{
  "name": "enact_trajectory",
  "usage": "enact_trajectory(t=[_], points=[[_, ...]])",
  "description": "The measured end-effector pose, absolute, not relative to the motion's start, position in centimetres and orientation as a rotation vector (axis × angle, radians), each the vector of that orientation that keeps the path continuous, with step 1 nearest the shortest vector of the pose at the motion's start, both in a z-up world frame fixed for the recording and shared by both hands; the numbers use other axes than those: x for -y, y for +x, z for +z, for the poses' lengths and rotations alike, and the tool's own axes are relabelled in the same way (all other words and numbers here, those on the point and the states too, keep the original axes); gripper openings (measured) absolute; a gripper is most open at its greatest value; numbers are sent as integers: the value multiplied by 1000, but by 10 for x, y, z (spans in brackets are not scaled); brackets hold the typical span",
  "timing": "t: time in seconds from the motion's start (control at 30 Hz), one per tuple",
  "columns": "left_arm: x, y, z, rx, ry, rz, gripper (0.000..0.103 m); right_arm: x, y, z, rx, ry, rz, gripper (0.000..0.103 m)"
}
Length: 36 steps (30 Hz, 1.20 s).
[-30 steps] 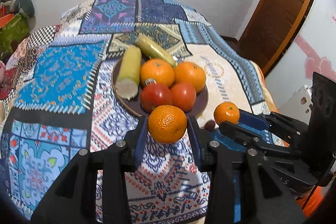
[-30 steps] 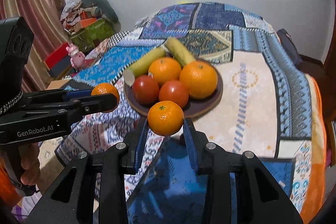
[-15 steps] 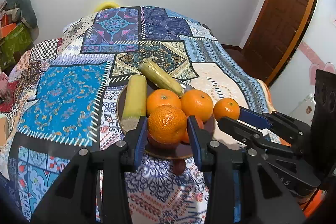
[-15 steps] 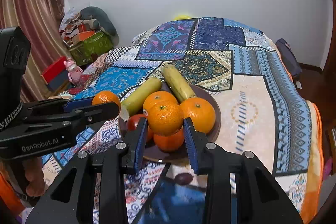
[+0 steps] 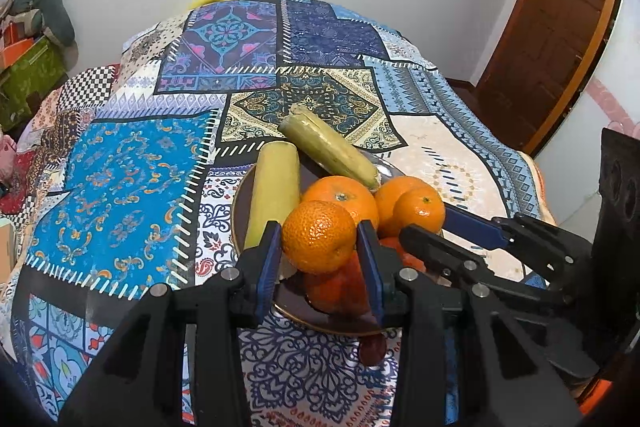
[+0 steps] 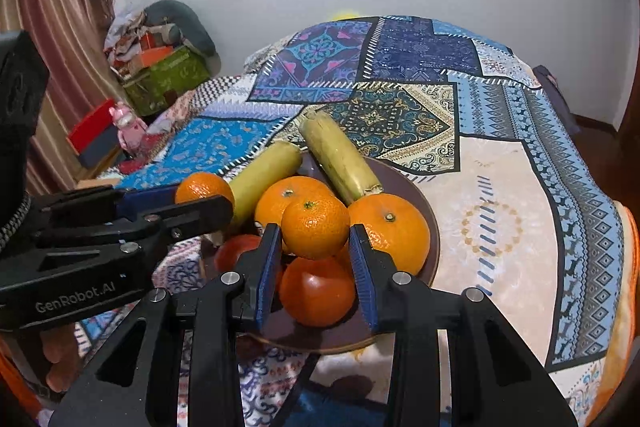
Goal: Organize fruits
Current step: 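Place both mandarins on the plate beside the oranges and release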
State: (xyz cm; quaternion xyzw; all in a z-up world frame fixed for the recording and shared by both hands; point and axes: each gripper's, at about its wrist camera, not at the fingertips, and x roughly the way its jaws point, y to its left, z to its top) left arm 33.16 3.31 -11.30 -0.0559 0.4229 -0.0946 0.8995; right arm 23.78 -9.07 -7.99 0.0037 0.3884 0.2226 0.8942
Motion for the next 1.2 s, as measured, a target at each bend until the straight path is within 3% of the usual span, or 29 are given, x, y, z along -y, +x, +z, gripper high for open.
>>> enact_trajectory(t=[0.7, 0.97, 1.2], points=[[-35, 334, -122, -905, -166, -208, 39, 95, 239, -81, -821, 24, 468, 33], [-32, 312, -103, -873, -146, -224, 39, 104, 224, -61, -783, 37, 470, 46], [-29, 291, -86, -851, -133, -237, 42, 112, 209, -47, -755, 27, 454, 48]])
